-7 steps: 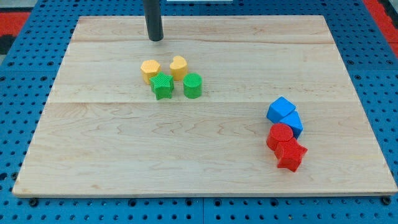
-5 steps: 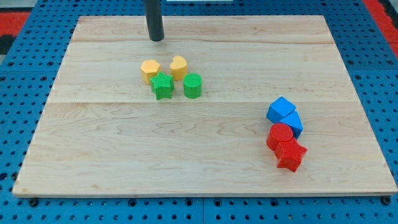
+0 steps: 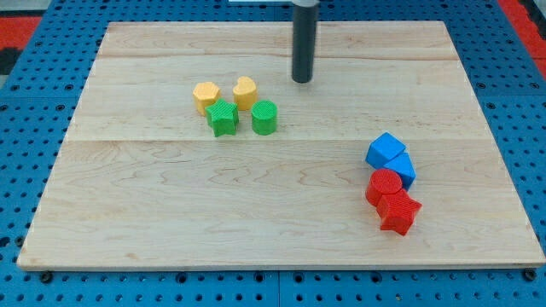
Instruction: Point your arm below green star
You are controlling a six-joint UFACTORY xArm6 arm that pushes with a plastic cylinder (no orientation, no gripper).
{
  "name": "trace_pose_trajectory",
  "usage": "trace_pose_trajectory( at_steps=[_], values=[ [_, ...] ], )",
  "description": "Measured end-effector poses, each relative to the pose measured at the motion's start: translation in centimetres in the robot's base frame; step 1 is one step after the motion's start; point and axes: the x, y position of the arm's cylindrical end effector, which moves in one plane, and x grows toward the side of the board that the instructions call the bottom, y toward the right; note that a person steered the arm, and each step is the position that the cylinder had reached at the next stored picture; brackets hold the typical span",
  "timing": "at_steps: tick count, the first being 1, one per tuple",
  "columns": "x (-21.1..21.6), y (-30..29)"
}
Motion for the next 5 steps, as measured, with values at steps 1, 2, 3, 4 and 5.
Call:
trace_pose_trajectory(
  at_steps=[1,2,3,4,5],
  values=[
    [3.2,2.4],
    [7.1,3.1],
    [10.1,2.9],
    [12.6,1.8],
    [14.4,-1.4]
  ],
)
